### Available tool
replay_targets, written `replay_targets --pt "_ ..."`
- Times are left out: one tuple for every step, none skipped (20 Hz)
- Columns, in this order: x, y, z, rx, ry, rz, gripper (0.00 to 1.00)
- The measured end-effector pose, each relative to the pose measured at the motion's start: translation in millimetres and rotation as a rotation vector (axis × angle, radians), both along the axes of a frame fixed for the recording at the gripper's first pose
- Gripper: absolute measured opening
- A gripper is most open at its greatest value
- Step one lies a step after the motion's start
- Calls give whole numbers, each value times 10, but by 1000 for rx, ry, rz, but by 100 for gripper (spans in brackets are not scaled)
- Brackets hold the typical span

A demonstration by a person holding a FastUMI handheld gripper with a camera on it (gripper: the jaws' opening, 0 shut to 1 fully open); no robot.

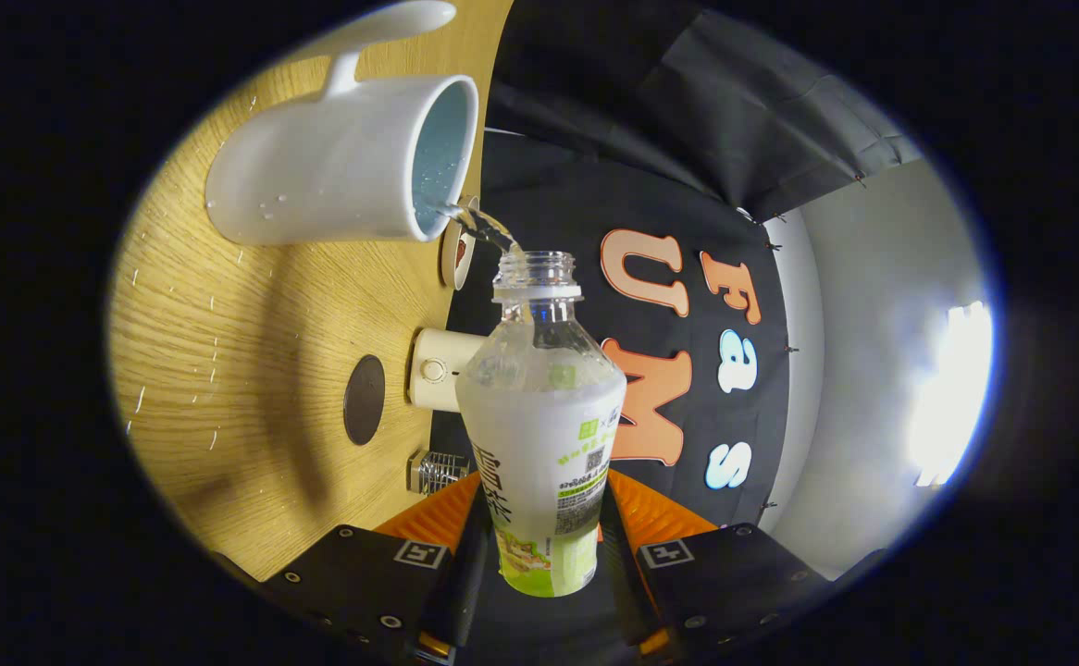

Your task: Take the bottle from table, then pour the juice into the cup, finally place the bottle on the coaster

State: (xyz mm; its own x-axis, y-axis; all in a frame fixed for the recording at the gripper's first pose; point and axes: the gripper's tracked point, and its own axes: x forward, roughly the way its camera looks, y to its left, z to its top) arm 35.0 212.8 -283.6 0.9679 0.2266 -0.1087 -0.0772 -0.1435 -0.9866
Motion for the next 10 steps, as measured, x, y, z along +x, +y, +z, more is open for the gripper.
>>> replay_targets --pt "11 17 5 -2 -5 3 61" --pt "7 27 11 -5 -8 7 61" --pt "11 32 29 -7 -12 13 61" --pt "10 44 58 -9 -16 19 61" --pt "22 63 82 -10 -19 26 61" --pt "14 83 98 -11 -23 32 61" --pt "19 84 98 -14 -25 38 61" --pt "23 114 119 -19 -28 48 61" --pt "14 130 136 -27 -33 54 61" --pt "10 137 144 -36 -39 60 61"
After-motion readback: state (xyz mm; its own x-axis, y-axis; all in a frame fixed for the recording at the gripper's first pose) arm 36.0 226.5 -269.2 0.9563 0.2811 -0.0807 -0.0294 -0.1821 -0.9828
